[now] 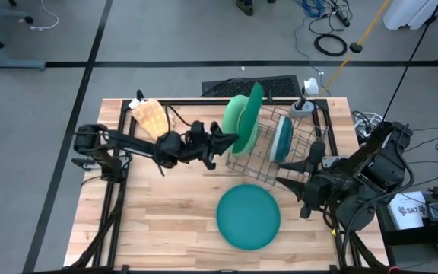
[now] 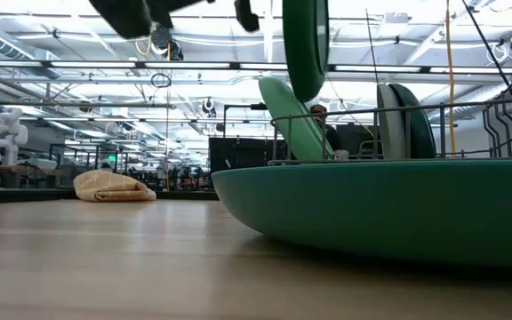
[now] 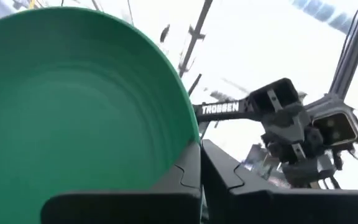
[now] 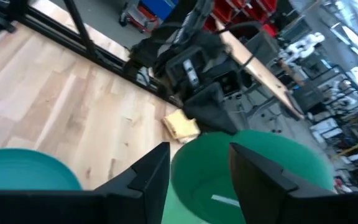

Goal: Sort dishes
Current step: Put the green plate in the dish rack

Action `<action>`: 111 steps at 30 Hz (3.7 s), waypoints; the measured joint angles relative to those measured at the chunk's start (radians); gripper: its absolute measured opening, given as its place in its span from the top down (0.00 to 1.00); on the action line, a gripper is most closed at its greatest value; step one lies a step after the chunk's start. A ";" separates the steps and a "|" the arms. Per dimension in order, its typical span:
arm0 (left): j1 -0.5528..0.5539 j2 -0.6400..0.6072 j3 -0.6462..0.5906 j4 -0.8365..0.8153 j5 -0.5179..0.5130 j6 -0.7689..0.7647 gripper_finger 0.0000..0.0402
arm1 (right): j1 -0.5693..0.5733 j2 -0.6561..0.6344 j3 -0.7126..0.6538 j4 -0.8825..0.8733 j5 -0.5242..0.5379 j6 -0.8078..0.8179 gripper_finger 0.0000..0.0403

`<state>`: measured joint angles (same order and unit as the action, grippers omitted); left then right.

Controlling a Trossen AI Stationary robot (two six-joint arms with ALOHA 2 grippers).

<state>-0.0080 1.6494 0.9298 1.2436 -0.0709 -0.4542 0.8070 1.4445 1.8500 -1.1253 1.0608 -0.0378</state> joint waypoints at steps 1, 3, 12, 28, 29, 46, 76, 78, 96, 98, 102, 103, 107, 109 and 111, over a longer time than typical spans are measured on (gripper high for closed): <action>0.006 0.020 -0.004 0.035 0.001 -0.017 1.00 | 0.000 0.000 0.000 0.000 0.011 -0.003 0.61; 0.010 0.070 -0.003 0.090 0.003 -0.055 1.00 | 0.000 0.000 0.000 0.001 0.021 -0.009 0.61; 0.046 0.300 0.041 0.331 0.018 -0.192 1.00 | 0.000 0.000 0.000 0.000 0.042 0.013 0.61; 0.087 0.360 0.068 0.318 0.022 -0.265 1.00 | -0.010 0.000 0.000 0.001 0.043 0.031 0.61; 0.090 0.360 0.068 0.318 0.022 -0.272 1.00 | -0.010 0.000 0.000 0.001 0.043 0.034 0.61; 0.113 0.360 0.069 0.266 -0.016 -0.329 1.00 | -0.010 0.000 0.000 0.031 0.041 0.033 0.61; 0.122 0.354 0.069 0.185 -0.022 -0.368 0.46 | -0.010 0.000 0.000 0.045 0.033 0.044 0.61; 0.122 0.351 0.069 0.190 -0.016 -0.352 0.43 | -0.010 0.000 0.000 0.045 0.033 0.044 0.61; 0.141 0.234 0.069 -0.124 -0.082 -0.202 0.39 | -0.008 0.000 0.000 0.044 0.033 0.045 0.61; 0.139 0.234 0.069 -0.139 -0.121 -0.198 0.39 | -0.008 0.000 0.000 0.044 0.033 0.045 0.61; 0.141 0.232 0.069 -0.091 -0.149 -0.176 0.39 | -0.008 0.000 0.000 0.044 0.033 0.049 0.61; 0.143 0.230 0.070 -0.080 -0.152 -0.166 0.39 | -0.008 0.000 0.000 0.044 0.033 0.052 0.61; 0.146 0.228 0.103 -0.083 -0.151 -0.137 0.39 | -0.008 0.000 0.000 0.044 0.033 0.052 0.61; 0.145 0.228 0.118 -0.104 -0.149 -0.123 0.39 | -0.008 0.000 0.000 0.044 0.033 0.053 0.61; 0.145 0.228 0.130 -0.123 -0.148 -0.101 0.39 | -0.008 0.000 0.000 0.041 0.033 0.052 0.61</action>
<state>0.1371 1.8774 1.0597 1.1205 -0.2184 -0.5549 0.7986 1.4448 1.8499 -1.0838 1.0943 0.0147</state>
